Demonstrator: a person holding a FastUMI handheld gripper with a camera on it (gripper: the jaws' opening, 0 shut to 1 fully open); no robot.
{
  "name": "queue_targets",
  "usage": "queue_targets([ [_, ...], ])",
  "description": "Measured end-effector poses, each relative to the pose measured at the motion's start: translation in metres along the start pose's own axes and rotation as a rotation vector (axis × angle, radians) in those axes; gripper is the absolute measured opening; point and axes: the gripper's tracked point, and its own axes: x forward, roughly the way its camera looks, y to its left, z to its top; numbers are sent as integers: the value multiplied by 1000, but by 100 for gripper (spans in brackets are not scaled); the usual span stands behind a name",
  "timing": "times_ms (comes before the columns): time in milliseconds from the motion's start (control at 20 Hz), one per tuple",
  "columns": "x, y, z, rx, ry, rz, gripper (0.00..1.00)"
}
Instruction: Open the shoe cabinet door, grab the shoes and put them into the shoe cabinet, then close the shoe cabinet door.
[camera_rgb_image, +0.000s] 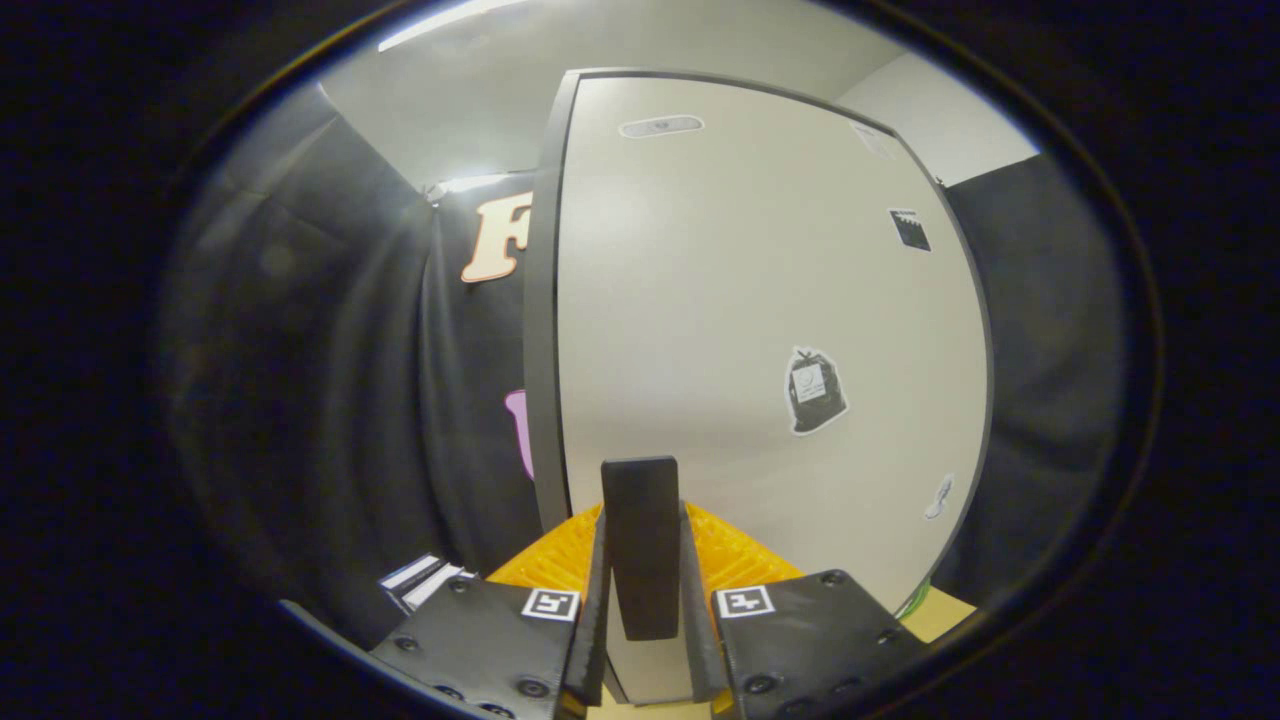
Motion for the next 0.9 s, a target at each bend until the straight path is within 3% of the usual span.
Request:
queue_targets([
  [100, 0, 0, 0, -22, 1, -15, 28],
  [400, -4, -2, -1, 16, 21, 14, 28],
  [900, -66, -21, 0, 49, 66, 165, 28],
])
